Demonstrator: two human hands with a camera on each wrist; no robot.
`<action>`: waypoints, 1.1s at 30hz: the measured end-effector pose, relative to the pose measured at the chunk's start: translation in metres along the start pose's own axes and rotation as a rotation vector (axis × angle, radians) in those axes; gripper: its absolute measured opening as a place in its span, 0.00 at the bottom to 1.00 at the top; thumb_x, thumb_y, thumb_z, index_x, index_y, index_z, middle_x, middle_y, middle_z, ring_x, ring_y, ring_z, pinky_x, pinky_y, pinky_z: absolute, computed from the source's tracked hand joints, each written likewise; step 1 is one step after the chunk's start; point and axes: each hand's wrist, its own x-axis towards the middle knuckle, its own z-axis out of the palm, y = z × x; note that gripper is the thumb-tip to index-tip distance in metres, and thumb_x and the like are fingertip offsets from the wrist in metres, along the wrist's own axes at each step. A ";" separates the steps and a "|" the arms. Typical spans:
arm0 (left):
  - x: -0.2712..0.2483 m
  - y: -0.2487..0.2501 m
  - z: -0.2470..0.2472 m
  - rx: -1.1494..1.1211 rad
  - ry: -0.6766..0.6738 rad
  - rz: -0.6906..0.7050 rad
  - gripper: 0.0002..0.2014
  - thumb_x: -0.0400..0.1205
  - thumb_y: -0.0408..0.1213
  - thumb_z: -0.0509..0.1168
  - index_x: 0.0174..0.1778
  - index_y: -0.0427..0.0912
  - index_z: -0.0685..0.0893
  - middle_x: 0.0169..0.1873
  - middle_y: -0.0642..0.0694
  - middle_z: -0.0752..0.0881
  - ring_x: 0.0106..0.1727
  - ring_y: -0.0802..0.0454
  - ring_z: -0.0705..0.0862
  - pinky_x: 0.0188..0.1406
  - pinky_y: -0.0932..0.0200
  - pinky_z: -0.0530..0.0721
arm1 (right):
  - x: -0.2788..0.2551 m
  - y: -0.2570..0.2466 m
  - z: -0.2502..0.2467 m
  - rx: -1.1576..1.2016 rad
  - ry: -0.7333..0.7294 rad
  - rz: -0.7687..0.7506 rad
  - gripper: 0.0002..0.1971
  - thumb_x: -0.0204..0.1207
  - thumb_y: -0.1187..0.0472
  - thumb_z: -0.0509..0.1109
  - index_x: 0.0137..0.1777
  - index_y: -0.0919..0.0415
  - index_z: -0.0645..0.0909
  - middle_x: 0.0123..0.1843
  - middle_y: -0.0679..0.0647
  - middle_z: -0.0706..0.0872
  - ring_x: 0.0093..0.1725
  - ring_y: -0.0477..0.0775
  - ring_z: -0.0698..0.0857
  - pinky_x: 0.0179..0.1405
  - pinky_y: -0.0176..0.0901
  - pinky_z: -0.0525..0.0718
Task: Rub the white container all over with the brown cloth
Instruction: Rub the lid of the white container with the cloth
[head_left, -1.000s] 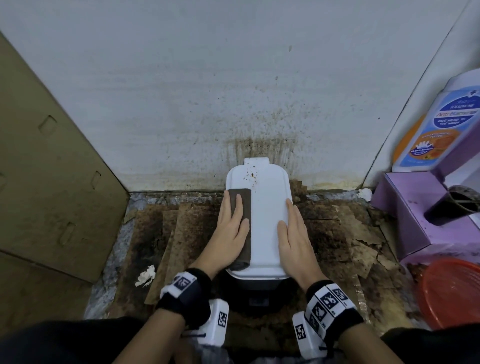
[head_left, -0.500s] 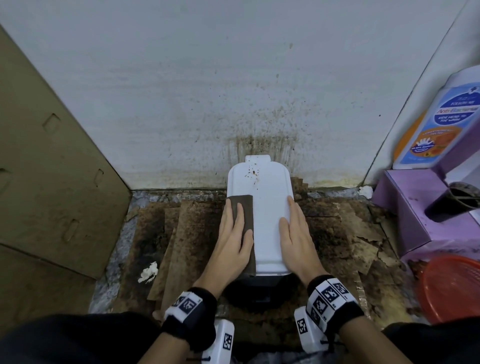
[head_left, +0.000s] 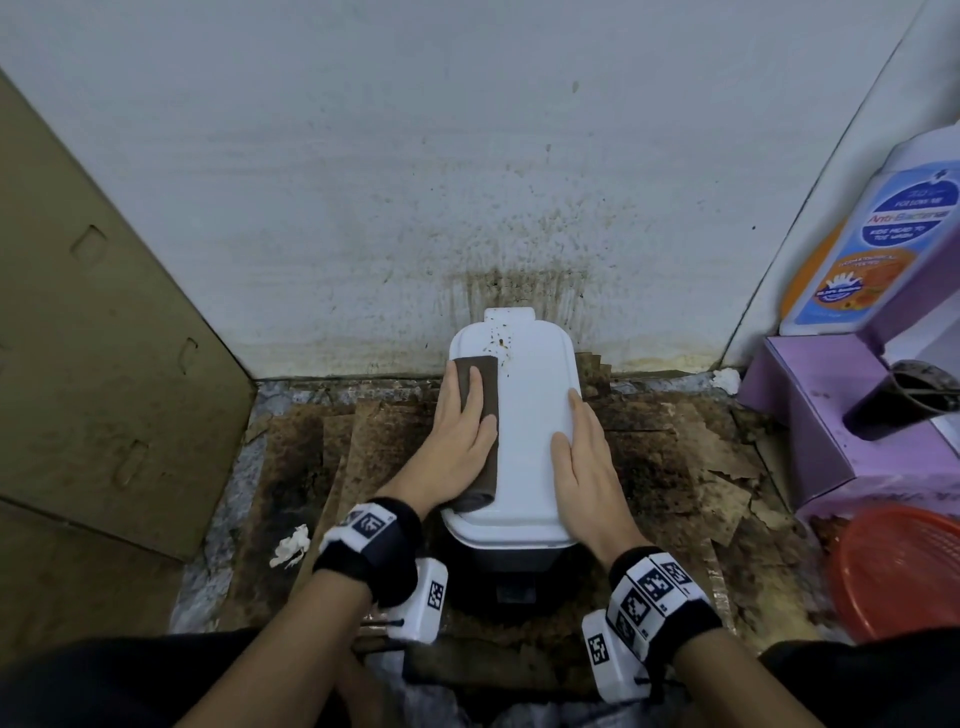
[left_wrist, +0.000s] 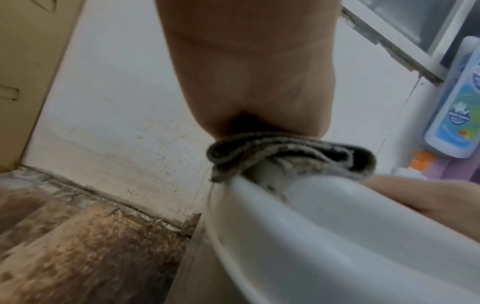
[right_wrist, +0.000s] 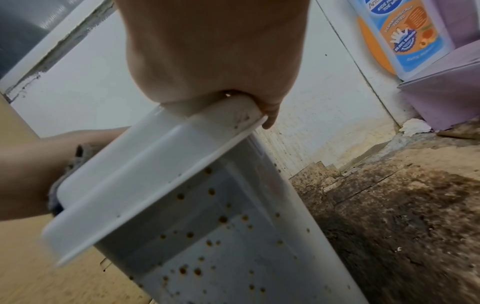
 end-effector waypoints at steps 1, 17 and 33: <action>0.004 -0.001 -0.006 -0.023 -0.030 -0.008 0.35 0.96 0.50 0.49 0.92 0.49 0.34 0.89 0.50 0.24 0.91 0.51 0.29 0.92 0.49 0.42 | 0.000 0.000 0.000 -0.002 0.002 -0.002 0.29 0.92 0.46 0.46 0.91 0.41 0.44 0.92 0.42 0.49 0.90 0.43 0.47 0.84 0.42 0.53; -0.050 0.002 0.030 -0.078 0.123 0.016 0.35 0.95 0.49 0.52 0.92 0.50 0.37 0.88 0.55 0.24 0.90 0.58 0.29 0.91 0.58 0.41 | -0.003 -0.002 -0.001 -0.017 0.004 0.014 0.29 0.92 0.45 0.46 0.91 0.41 0.43 0.92 0.45 0.49 0.91 0.47 0.49 0.86 0.46 0.55; -0.010 -0.003 0.016 -0.088 0.131 0.013 0.32 0.96 0.50 0.47 0.93 0.51 0.39 0.90 0.54 0.26 0.91 0.56 0.31 0.92 0.53 0.41 | 0.000 -0.001 0.001 -0.001 0.001 0.017 0.30 0.92 0.46 0.48 0.91 0.42 0.43 0.92 0.45 0.48 0.91 0.46 0.49 0.89 0.50 0.53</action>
